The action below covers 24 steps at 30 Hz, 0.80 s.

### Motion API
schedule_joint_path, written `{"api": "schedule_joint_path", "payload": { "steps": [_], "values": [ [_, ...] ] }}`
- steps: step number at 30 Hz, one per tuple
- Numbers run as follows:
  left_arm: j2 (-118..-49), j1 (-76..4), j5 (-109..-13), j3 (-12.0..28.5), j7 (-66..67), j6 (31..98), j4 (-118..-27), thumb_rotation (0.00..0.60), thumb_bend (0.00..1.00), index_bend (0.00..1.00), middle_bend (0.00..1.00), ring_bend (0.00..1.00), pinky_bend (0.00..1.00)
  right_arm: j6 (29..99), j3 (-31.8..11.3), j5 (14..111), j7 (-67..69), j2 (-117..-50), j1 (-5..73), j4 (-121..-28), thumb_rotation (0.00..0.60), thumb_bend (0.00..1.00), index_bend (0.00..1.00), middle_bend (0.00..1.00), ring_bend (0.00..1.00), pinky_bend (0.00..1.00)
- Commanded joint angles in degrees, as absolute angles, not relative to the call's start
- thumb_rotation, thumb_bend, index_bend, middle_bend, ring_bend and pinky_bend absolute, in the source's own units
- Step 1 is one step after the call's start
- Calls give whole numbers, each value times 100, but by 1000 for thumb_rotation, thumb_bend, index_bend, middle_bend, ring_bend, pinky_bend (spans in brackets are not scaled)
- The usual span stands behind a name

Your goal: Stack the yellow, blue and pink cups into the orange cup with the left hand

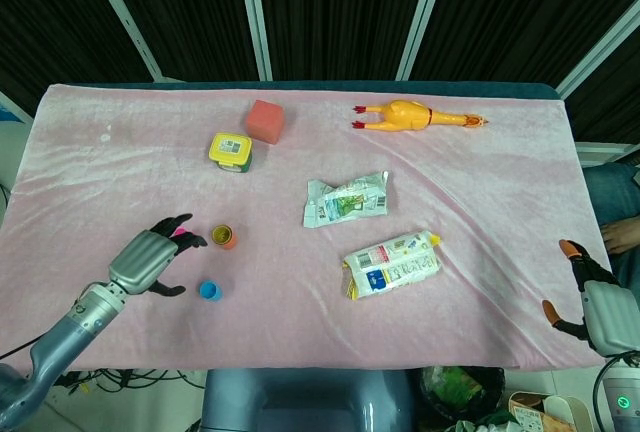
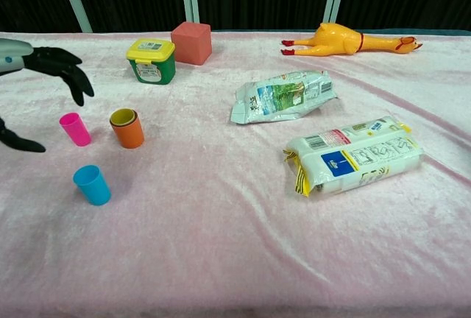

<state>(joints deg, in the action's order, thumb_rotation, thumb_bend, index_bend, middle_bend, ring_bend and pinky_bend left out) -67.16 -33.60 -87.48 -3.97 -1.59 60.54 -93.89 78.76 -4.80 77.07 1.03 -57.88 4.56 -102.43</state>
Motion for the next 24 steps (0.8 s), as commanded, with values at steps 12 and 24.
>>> {"api": "schedule_joint_path", "payload": {
  "steps": [12,24],
  "values": [
    [-7121,-3382,-8915,-532,-171,5654,-9094,600,103,279,330,0,128,7894,-487,7704,115,-5784,448,-10232,600,268,32,62,161,214],
    [-7518,-3584,-8858,-471,-53,5219,-8858,600,202,349,403,0,128,7876,-490,7694,135,-5773,453,-10222,600,267,33,62,161,214]
  ]
}}
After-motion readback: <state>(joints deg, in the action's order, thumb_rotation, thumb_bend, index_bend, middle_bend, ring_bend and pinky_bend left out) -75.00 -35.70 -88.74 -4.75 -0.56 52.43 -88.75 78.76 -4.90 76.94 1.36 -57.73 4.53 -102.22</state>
